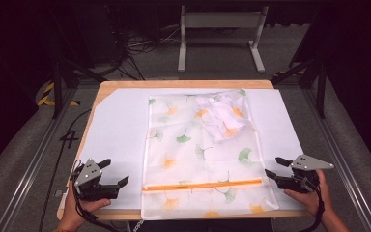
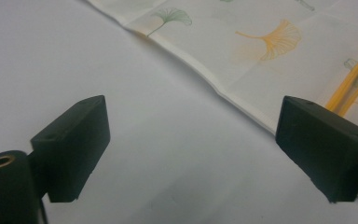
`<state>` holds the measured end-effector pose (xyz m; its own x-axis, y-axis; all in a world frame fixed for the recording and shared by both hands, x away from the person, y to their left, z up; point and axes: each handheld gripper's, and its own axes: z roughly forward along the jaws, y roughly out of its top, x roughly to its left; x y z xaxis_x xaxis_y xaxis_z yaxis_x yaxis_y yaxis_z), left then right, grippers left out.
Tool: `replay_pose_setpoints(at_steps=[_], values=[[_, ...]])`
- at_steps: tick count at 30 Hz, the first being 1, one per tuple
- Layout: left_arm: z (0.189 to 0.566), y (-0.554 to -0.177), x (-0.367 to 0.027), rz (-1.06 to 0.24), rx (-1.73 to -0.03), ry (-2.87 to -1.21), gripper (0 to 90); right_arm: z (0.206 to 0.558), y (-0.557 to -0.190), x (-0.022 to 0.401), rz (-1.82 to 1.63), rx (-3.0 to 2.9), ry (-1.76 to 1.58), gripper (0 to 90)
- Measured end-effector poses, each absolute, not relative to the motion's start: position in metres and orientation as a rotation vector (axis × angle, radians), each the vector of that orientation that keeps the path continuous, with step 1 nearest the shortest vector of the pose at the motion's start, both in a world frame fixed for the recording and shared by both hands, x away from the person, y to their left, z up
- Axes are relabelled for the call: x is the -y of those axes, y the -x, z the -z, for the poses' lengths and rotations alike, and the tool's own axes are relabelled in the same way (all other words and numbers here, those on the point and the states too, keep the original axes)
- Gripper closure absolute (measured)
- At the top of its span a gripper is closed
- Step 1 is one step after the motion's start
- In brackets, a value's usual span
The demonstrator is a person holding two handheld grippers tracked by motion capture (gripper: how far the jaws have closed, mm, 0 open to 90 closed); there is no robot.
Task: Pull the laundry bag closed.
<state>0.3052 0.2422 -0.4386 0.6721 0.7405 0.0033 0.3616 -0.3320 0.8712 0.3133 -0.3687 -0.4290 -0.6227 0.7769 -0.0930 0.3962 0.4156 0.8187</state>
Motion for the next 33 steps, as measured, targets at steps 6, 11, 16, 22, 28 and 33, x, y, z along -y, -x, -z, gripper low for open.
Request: replay_pose_setpoints(at_steps=[6,11,16,22,28,33], values=[[0.435,-0.3,-0.241,-0.483,-0.809,-1.95,30.5,0.429,-0.314,0.367,-1.09,-2.216,-0.994,36.3],[0.435,-0.293,-0.238,-0.464,-0.752,-1.989,54.4,0.428,-0.319,0.36,-1.095,-2.244,-0.979,36.1],[0.436,-0.285,-0.233,-0.446,-0.701,-2.042,72.7,0.423,-0.323,0.351,-1.138,-2.286,-0.943,37.6],[0.435,-0.277,-0.23,-0.422,-0.67,-2.062,90.0,0.414,-0.334,0.33,-1.196,-2.365,-0.872,39.8],[0.436,-0.267,-0.222,-0.406,-0.645,-2.1,90.0,0.403,-0.342,0.304,-1.214,-2.421,-0.774,43.9],[0.437,-0.262,-0.215,-0.387,-0.634,-2.113,90.0,0.395,-0.349,0.27,-1.197,-2.475,-0.66,47.3]])
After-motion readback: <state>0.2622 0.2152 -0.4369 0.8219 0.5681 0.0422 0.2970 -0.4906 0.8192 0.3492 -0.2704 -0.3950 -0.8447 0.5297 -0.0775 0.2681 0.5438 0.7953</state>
